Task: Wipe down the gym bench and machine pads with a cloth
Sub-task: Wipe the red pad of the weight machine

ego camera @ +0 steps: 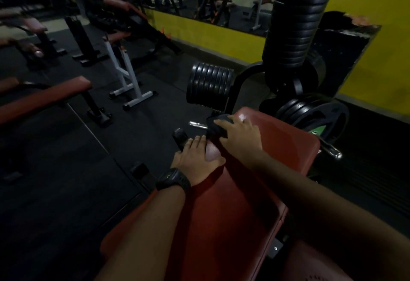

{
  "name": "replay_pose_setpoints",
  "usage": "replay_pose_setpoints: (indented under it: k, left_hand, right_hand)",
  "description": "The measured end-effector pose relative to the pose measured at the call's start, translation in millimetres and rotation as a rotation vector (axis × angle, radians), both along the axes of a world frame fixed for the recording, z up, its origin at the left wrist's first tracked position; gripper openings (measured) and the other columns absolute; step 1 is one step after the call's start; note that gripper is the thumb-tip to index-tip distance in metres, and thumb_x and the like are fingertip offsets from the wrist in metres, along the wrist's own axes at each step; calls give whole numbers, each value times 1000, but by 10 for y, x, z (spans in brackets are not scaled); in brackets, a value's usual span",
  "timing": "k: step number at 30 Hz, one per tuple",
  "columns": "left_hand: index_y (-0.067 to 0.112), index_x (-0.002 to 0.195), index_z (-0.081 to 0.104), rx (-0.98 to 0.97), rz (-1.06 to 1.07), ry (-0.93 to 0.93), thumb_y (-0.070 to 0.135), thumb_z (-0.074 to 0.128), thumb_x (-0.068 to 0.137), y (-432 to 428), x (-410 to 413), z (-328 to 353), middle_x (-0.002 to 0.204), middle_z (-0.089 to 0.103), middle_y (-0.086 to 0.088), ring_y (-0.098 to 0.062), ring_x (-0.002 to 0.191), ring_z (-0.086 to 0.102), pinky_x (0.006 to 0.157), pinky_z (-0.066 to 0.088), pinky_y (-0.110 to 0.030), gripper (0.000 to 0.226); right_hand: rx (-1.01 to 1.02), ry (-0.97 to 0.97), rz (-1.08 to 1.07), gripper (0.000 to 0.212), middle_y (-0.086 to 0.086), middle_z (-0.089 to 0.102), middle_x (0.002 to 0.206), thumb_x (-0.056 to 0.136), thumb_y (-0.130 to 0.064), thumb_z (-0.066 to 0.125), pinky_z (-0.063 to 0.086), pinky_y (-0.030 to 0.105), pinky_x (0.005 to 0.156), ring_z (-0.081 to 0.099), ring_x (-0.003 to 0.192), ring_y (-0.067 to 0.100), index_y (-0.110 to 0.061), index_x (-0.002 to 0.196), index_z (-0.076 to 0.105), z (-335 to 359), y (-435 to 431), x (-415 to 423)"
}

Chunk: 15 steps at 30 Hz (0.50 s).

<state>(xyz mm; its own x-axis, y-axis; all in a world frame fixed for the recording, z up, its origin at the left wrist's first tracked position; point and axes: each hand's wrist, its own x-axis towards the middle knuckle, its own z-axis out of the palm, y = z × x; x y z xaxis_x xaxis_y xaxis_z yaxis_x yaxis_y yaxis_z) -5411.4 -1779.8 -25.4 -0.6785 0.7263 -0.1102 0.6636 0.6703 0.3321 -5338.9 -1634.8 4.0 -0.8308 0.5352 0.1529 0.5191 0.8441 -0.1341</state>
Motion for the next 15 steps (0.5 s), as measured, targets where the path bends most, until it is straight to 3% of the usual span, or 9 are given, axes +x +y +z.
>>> replay_pose_setpoints:
  k: [6, 12, 15]
  left_hand:
    - [23, 163, 9, -24, -41, -9, 85, 32, 81, 40, -35, -12, 171, 9, 4, -15, 157, 7, 122, 24, -51, 105]
    - [20, 160, 22, 1, -65, 47, 80, 36, 89, 264, -157, -11, 167, 25, 1, -15, 155, 18, 122, 26, -46, 94]
    - [21, 162, 15, -33, -87, 2, 81, 32, 88, 265, -163, 7, 169, 18, 1, -15, 156, 13, 124, 21, -47, 97]
  right_hand:
    - [-25, 82, -345, 56, 4, 39, 153, 96, -42, 54, 41, 50, 98, 47, 124, 36, -38, 150, 40, -24, 205, 197]
    - [50, 35, 31, 53, -3, 41, 155, 96, -41, 51, 43, 42, 94, 49, 124, 30, -43, 148, 41, -41, 19, -19]
    - [62, -64, -36, 57, 1, 38, 158, 97, -41, 53, 41, 48, 101, 45, 133, 33, -43, 151, 37, 17, 460, -150]
